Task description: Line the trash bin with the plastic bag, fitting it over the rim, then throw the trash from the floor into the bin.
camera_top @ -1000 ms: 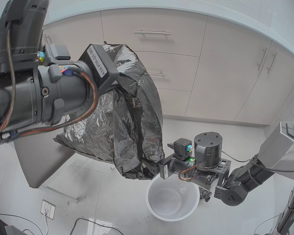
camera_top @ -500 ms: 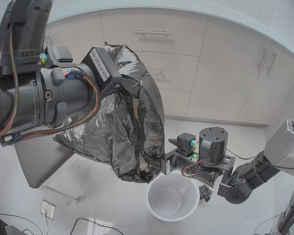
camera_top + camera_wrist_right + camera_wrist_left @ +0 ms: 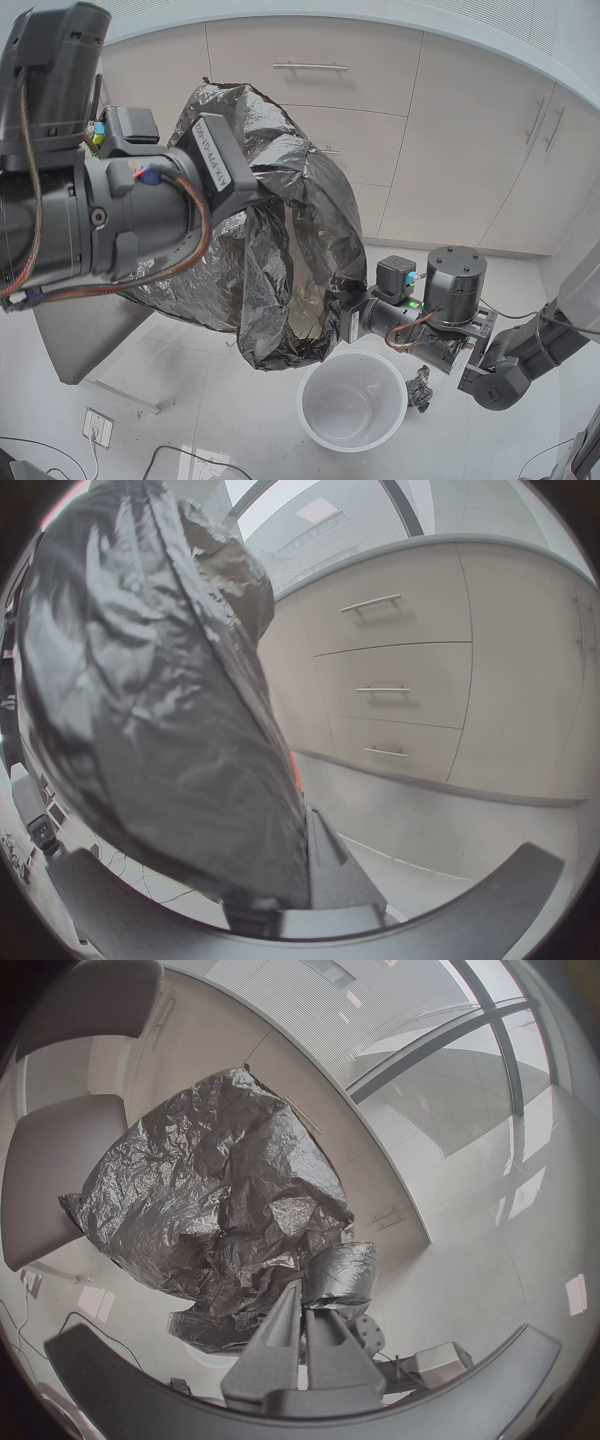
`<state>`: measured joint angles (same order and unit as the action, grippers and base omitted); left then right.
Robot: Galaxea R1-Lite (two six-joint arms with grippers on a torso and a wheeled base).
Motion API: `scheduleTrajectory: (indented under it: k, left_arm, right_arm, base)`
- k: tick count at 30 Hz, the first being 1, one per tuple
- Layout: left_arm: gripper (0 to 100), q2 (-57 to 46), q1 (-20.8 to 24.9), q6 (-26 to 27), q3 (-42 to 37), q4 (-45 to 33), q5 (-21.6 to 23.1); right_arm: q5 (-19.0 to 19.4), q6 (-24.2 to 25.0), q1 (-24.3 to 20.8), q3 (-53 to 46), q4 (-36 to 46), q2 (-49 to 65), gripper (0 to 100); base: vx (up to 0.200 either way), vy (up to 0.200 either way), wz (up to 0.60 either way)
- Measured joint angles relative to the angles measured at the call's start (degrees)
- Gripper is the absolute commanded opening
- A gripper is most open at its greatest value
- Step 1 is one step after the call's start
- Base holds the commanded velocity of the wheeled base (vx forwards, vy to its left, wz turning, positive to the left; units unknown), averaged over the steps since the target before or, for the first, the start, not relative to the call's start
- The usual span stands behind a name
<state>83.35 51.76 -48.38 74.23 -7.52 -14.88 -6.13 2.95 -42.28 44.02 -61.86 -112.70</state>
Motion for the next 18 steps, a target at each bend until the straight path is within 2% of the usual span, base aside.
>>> scheduleTrajectory:
  k: [7, 13, 18]
  left_arm:
    - [0, 0.89, 0.06, 2.65, -0.24, -0.05, 0.11]
    - [0, 2.43, 0.68, 3.1, -0.06, -0.02, 0.68]
    - [0, 4.05, 1.46, 3.21, 0.38, 0.02, 4.96]
  right_arm:
    - [0.41, -0.09, 3.0, -3.34, 1.56, 6.08, 0]
    - [1.76, -0.11, 7.41, -8.56, 3.43, 13.25, 0]
    - [3.32, -0.02, 9.81, -13.21, 4.92, 19.76, 0]
  base:
    - [0.0, 0.0, 0.0]
    - [0.0, 0.0, 0.0]
    - [0.0, 0.0, 0.0]
